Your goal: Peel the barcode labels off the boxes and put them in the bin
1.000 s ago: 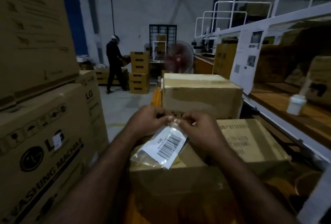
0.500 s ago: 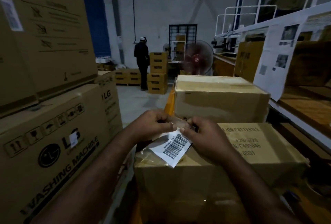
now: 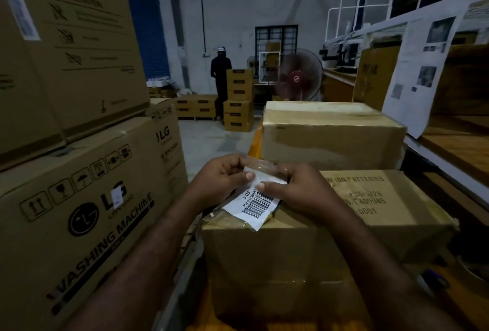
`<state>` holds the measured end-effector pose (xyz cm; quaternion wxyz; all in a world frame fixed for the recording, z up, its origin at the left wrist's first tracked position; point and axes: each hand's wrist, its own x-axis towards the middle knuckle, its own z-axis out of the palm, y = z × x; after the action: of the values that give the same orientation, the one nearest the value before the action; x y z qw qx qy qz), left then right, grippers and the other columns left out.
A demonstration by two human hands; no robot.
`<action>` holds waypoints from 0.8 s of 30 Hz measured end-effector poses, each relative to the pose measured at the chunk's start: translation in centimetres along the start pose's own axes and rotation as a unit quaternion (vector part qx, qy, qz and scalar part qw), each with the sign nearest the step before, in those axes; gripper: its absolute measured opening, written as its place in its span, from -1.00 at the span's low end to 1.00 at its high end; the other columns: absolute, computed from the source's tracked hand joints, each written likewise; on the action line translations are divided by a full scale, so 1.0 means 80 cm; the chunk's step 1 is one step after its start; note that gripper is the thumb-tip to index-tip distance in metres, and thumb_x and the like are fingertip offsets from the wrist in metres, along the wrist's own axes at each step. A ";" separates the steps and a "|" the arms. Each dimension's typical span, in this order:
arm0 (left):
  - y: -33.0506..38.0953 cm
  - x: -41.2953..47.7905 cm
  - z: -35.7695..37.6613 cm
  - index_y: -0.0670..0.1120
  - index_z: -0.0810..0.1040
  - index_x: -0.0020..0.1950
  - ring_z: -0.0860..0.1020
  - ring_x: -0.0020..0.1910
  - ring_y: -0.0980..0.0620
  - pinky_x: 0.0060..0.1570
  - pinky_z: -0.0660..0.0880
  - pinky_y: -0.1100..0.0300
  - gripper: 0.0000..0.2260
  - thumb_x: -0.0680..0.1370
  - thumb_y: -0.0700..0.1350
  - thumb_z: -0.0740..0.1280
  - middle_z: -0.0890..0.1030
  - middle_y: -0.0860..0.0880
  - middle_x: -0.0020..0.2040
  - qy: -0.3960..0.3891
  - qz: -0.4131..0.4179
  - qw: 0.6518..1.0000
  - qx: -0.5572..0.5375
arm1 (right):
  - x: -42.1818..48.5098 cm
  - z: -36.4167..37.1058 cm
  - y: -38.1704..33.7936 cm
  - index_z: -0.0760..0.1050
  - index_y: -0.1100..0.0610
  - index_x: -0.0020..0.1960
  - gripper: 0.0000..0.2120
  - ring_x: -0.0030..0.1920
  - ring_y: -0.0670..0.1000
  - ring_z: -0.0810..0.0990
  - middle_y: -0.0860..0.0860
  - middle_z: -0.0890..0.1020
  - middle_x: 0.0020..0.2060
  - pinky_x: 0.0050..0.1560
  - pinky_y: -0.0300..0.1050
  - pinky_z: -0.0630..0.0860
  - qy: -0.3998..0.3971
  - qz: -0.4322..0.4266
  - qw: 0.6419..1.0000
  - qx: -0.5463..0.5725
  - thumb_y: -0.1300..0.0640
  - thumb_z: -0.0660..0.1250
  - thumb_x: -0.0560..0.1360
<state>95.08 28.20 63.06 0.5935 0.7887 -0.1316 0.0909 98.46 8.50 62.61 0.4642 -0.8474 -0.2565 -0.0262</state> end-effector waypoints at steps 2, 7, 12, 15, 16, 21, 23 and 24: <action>-0.003 0.000 -0.002 -0.14 0.59 -0.04 0.65 -0.30 0.05 -0.31 0.55 0.20 -0.89 0.56 -0.32 0.34 0.68 -0.03 -0.25 0.009 0.012 1.000 -0.001 | 0.000 -0.001 -0.001 0.66 -0.11 -0.10 -0.64 -0.25 0.01 0.71 -0.09 0.72 -0.28 -0.10 0.25 0.62 -0.022 0.001 1.000 -0.006 -0.30 0.41 0.24; 0.000 -0.003 -0.001 -0.15 0.60 0.00 0.66 -0.27 0.07 -0.28 0.57 0.24 -0.87 0.53 -0.35 0.35 0.70 -0.02 -0.23 0.013 0.013 1.000 -0.022 | -0.005 -0.004 -0.001 0.69 -0.02 -0.10 -0.73 -0.22 0.06 0.72 -0.03 0.73 -0.26 -0.07 0.28 0.61 -0.039 -0.015 0.999 0.026 -0.18 0.46 0.34; 0.004 -0.004 -0.009 -0.14 0.62 0.08 0.69 -0.04 -0.11 -0.01 0.62 -0.04 -0.75 0.43 -0.20 0.52 0.71 -0.13 -0.02 -0.022 -0.017 0.997 0.073 | -0.012 -0.008 -0.005 0.69 0.12 -0.10 -0.84 -0.18 0.13 0.72 0.06 0.74 -0.23 -0.07 0.26 0.60 -0.028 -0.029 0.995 0.095 0.03 0.49 0.44; 0.006 -0.002 -0.013 -0.11 0.63 -0.03 0.67 -0.02 -0.20 0.00 0.59 -0.11 -0.72 0.33 -0.07 0.57 0.71 -0.17 -0.04 -0.018 -0.030 0.994 0.099 | -0.014 -0.009 -0.008 0.69 0.15 -0.08 -0.90 -0.17 0.15 0.72 0.10 0.74 -0.21 -0.06 0.24 0.61 -0.025 -0.029 0.991 0.130 0.11 0.47 0.47; 0.007 -0.001 -0.014 -0.09 0.63 -0.07 0.67 -0.03 -0.22 -0.02 0.58 -0.09 -0.74 0.32 -0.06 0.57 0.70 -0.18 -0.06 -0.020 -0.032 0.994 0.100 | -0.014 -0.009 -0.008 0.69 0.15 -0.08 -0.91 -0.18 0.14 0.73 0.11 0.74 -0.21 -0.07 0.23 0.62 -0.026 -0.026 0.990 0.139 0.13 0.46 0.48; 0.007 0.002 -0.015 -0.05 0.61 -0.19 0.66 -0.20 0.04 -0.22 0.54 0.21 -0.88 0.46 -0.25 0.48 0.70 -0.01 -0.22 -0.040 -0.056 0.995 0.065 | -0.013 -0.010 -0.011 0.68 0.12 -0.08 -0.90 -0.18 0.10 0.73 0.07 0.74 -0.22 -0.06 0.19 0.62 -0.031 -0.017 0.991 0.132 0.10 0.49 0.46; 0.008 0.002 -0.015 -0.08 0.62 -0.16 0.66 -0.20 0.07 -0.25 0.53 0.26 -0.90 0.47 -0.26 0.46 0.70 0.00 -0.22 -0.045 -0.055 0.996 0.055 | -0.011 -0.010 -0.011 0.67 0.09 -0.06 -0.83 -0.16 0.08 0.73 0.05 0.74 -0.19 -0.04 0.17 0.62 -0.044 -0.008 0.990 0.132 0.03 0.53 0.41; 0.007 0.003 -0.016 -0.11 0.63 -0.13 0.66 -0.18 0.03 -0.22 0.55 0.24 -0.93 0.47 -0.26 0.46 0.70 -0.05 -0.19 -0.045 -0.053 0.997 0.046 | -0.010 -0.010 -0.011 0.67 0.07 -0.03 -0.77 -0.14 0.06 0.73 0.03 0.75 -0.17 -0.01 0.17 0.62 -0.057 -0.005 0.990 0.127 -0.02 0.54 0.38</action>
<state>95.13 29.28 64.00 0.5540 0.8245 -0.1114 0.0298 97.52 7.90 63.52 0.5524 -0.7804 -0.2882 0.0526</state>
